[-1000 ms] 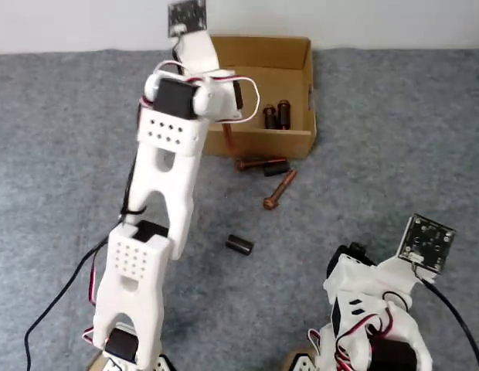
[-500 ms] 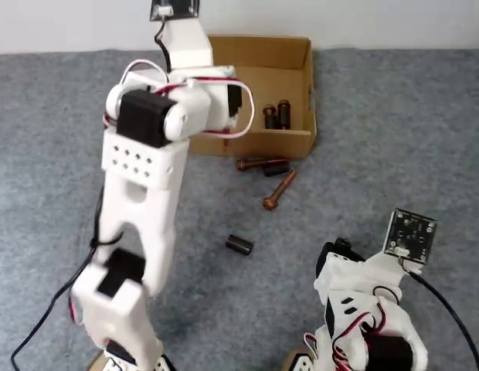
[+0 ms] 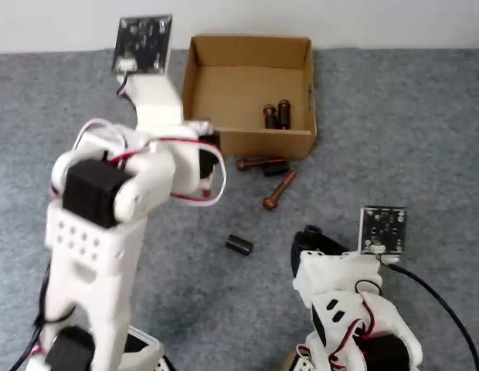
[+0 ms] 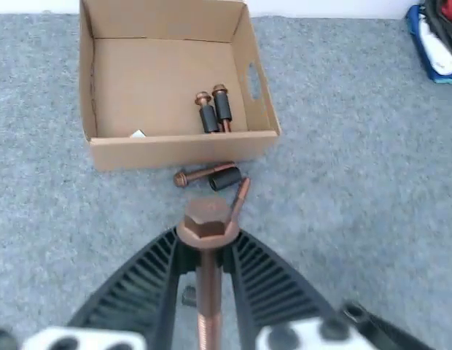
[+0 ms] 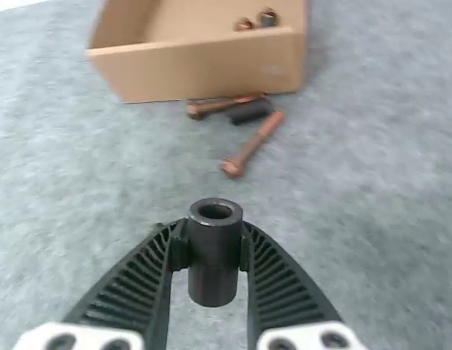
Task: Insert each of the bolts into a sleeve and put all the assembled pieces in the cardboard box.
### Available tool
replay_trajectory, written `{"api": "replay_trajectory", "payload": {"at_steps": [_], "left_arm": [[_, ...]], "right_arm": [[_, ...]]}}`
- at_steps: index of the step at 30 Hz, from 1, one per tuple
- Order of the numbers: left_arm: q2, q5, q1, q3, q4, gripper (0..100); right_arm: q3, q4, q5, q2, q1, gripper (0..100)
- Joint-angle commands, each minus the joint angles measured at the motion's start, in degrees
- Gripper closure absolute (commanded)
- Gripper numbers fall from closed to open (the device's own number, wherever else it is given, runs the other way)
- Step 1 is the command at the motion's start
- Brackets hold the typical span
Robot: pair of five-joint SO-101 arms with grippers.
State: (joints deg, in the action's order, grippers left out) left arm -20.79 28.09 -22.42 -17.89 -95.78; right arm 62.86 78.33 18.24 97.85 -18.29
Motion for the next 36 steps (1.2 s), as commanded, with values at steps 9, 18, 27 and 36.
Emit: {"api": "replay_trajectory", "payload": {"at_steps": [9, 18, 27, 36], "left_arm": [[-31.7, -2.5, -1.8, 34.3, 16.7, 100], [-53.4, -2.5, -1.5, 59.9, 39.2, 100], [-72.4, -2.3, -7.3, 77.2, 54.5, 100], [-74.0, 5.2, -11.9, 79.0, 54.3, 100]], "right_arm": [[-2.5, -3.7, -8.8, 0.0, -8.7, 99.1], [-3.3, -4.7, -17.2, -0.4, -15.0, 99.1], [-3.1, -7.3, -20.7, -0.4, -19.3, 99.1], [2.6, -19.2, -25.3, -0.5, -19.8, 99.1]]}}
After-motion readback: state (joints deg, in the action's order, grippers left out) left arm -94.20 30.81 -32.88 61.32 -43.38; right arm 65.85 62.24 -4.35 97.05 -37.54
